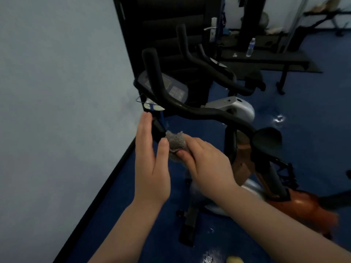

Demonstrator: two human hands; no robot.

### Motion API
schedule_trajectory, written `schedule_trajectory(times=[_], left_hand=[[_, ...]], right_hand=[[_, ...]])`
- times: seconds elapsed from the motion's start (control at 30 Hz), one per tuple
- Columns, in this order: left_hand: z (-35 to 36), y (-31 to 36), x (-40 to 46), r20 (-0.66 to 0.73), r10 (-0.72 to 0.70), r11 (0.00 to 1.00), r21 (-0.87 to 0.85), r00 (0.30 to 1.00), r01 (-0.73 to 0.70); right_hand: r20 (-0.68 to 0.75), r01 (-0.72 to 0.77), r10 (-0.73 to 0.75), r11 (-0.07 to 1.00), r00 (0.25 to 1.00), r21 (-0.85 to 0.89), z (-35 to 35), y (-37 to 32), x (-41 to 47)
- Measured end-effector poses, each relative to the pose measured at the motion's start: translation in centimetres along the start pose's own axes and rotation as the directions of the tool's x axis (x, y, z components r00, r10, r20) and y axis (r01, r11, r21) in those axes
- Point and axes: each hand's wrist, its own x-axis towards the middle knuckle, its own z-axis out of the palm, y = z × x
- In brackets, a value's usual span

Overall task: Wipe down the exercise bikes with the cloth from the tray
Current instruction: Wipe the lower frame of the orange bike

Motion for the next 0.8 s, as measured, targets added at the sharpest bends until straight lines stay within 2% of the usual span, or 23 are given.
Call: schedule_trajectory(times=[0.13, 0.23, 0.33, 0.43, 0.5, 0.6, 0.73, 0.8], left_hand=[[1.5, -0.4, -2.4, 0.071, 0.117, 0.975, 0.179, 0.991, -0.128], [3.0, -1.0, -4.5, 0.292, 0.148, 0.962, 0.177, 0.945, -0.206], [4.9, -1.9, -6.4, 0.459, 0.157, 0.934, 0.217, 0.874, -0.282], [7.6, -2.4, -8.6, 0.576, 0.15, 0.941, 0.165, 0.804, -0.294], [9.8, -2.5, -10.9, 0.693, 0.086, 0.97, 0.106, 0.716, -0.219], [13.2, -2.6, -15.0, 0.845, -0.048, 0.988, 0.119, 0.533, -0.098], [18.7, -2.5, -19.8, 0.94, -0.154, 0.97, 0.202, 0.303, -0.134], [22.0, -1.5, -22.1, 0.959, -0.179, 0.963, 0.216, 0.218, -0.161]], right_hand=[[-0.151, -0.044, 0.066, 0.989, 0.986, 0.142, -0.1, 2.0, -3.0], [-0.22, -0.099, 0.148, 0.971, 0.964, 0.218, -0.5, 3.6, -6.2], [-0.201, -0.262, 0.322, 0.925, 0.925, 0.276, -1.0, 5.6, -9.9], [-0.125, -0.521, 0.549, 0.83, 0.826, 0.201, -1.4, 8.1, -14.8], [-0.081, -0.674, 0.683, 0.73, 0.726, 0.115, -1.8, 9.9, -18.6], [-0.05, -0.824, 0.823, 0.566, 0.565, 0.004, -2.9, 12.1, -24.4], [-0.015, -0.927, 0.927, 0.375, 0.375, 0.009, -4.9, 14.6, -31.8], [-0.027, -0.953, 0.954, 0.301, 0.3, 0.045, -6.5, 15.9, -35.5]])
